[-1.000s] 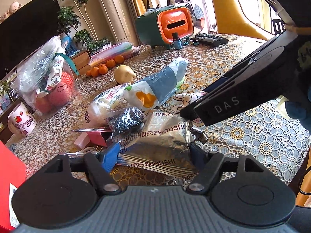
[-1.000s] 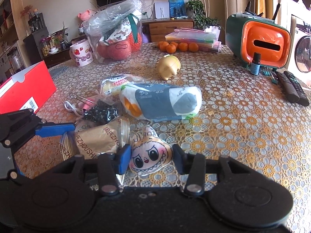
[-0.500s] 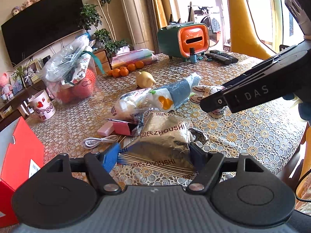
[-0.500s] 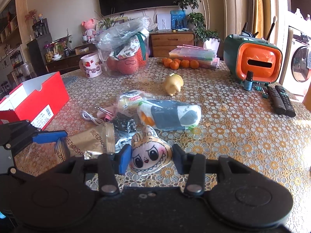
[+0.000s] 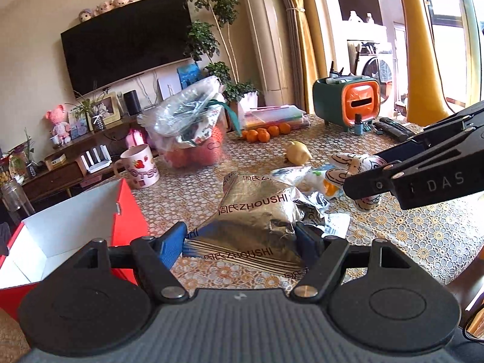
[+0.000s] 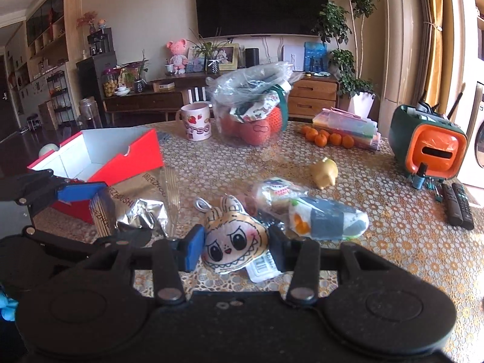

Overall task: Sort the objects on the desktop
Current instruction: 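Carry the snack bag with left tool while right tool carries the plush keychain into the red box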

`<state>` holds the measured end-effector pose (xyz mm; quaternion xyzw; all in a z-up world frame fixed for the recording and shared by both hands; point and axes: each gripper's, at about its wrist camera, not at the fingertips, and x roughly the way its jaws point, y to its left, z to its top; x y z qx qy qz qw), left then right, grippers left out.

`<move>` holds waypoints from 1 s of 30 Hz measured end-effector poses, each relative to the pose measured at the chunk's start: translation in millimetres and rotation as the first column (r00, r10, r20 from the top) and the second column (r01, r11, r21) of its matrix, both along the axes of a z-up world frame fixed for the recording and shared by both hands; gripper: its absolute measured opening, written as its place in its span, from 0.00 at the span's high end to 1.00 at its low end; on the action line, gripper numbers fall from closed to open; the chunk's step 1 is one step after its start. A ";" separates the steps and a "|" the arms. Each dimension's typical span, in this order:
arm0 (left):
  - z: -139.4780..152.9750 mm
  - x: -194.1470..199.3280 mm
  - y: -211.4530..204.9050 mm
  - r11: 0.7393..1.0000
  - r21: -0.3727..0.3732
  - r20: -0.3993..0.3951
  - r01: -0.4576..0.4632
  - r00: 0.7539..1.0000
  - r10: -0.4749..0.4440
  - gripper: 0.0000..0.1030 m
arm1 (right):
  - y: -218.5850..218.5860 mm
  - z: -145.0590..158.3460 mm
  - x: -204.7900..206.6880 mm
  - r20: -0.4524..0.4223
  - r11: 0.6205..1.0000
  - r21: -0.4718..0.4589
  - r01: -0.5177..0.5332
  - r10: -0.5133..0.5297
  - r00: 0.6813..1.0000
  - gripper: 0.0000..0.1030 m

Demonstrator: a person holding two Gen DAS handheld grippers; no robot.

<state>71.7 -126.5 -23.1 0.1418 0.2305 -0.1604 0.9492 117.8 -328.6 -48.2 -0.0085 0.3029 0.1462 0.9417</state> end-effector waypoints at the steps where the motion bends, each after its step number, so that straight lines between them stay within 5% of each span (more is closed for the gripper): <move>1: 3.0 -0.8 7.3 1.000 -0.003 0.004 -0.014 1.000 0.014 0.26 | 6.0 3.4 0.6 0.004 1.000 0.001 -0.009 0.009 1.000 0.57; 20: 42.8 12.4 137.6 0.976 0.016 0.050 -0.218 0.975 0.217 0.26 | 149.0 39.7 38.7 0.072 0.973 -0.016 -0.231 0.232 0.970 0.57; 30: 42.1 54.2 200.8 0.955 0.059 -0.017 -0.291 0.956 0.292 0.26 | 215.0 28.6 78.7 0.012 0.955 -0.045 -0.294 0.295 0.955 0.57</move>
